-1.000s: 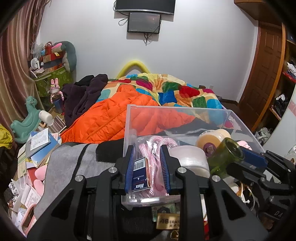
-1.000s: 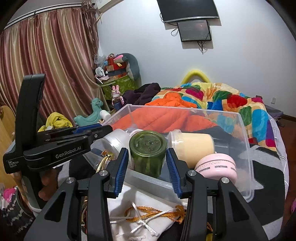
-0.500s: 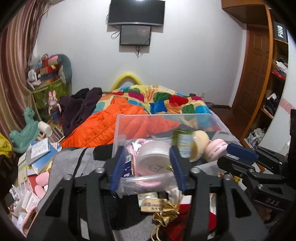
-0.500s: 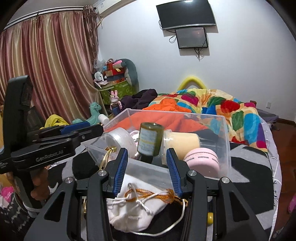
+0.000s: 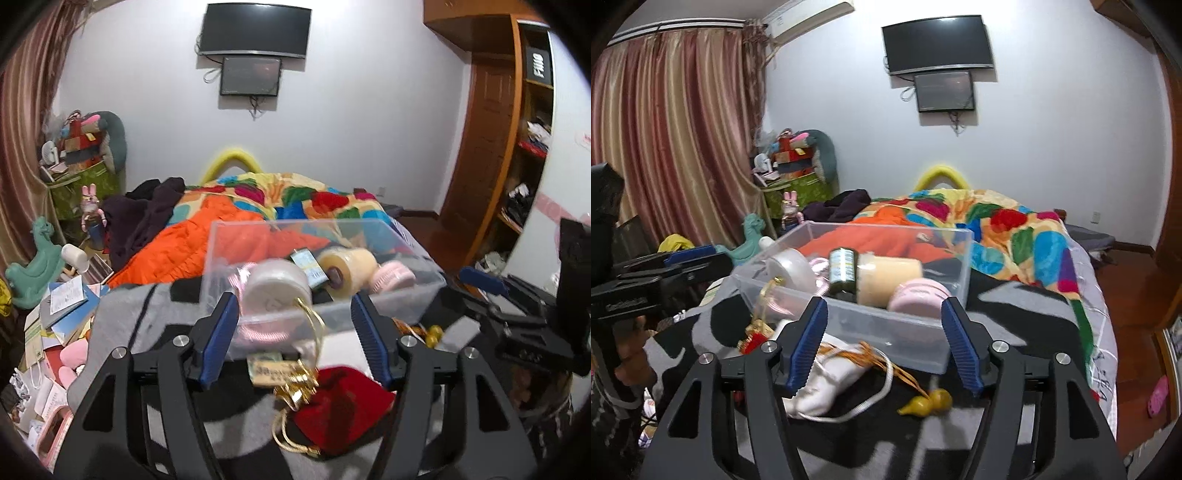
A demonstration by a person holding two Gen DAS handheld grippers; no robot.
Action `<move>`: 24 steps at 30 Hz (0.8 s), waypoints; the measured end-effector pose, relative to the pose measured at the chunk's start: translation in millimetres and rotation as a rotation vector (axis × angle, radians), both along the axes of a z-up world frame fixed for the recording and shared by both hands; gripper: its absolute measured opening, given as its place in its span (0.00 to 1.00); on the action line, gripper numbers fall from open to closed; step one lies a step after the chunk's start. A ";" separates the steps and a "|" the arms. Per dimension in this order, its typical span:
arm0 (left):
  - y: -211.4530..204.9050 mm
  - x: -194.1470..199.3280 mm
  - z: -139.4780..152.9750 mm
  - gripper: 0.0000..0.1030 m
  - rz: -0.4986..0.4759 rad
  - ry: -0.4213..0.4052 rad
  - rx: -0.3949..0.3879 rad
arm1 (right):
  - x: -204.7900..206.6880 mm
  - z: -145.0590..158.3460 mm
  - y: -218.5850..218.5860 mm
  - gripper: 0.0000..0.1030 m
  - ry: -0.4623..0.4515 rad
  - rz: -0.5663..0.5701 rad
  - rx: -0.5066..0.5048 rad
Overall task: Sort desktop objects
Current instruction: 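Open both tools and withdraw them from the clear box, then grasp the red pouch with left tool while right grasps the yellow gourd toy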
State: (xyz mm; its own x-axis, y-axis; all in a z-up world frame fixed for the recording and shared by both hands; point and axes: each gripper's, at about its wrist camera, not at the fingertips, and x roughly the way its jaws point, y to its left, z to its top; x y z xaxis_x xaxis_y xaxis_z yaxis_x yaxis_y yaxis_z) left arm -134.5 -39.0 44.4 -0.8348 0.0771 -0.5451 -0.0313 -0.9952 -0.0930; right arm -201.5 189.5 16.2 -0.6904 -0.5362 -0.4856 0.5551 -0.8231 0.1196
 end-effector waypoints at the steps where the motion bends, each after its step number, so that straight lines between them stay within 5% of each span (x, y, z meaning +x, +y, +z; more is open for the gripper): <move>1: 3.7 2.1 -2.9 0.61 -0.006 -0.009 -0.007 | -0.3 -2.9 2.1 0.59 -0.008 -0.008 0.002; 7: 18.1 11.9 -23.3 0.61 -0.046 -0.065 -0.011 | -1.2 -14.9 13.8 0.59 -0.037 -0.035 -0.002; 11: 20.2 17.8 -39.1 0.61 -0.087 -0.125 0.068 | -5.4 -19.8 17.7 0.59 -0.048 -0.045 0.005; 24: 18.2 15.0 -71.0 0.66 -0.062 -0.195 0.140 | -14.1 -51.0 29.9 0.59 -0.149 -0.071 0.011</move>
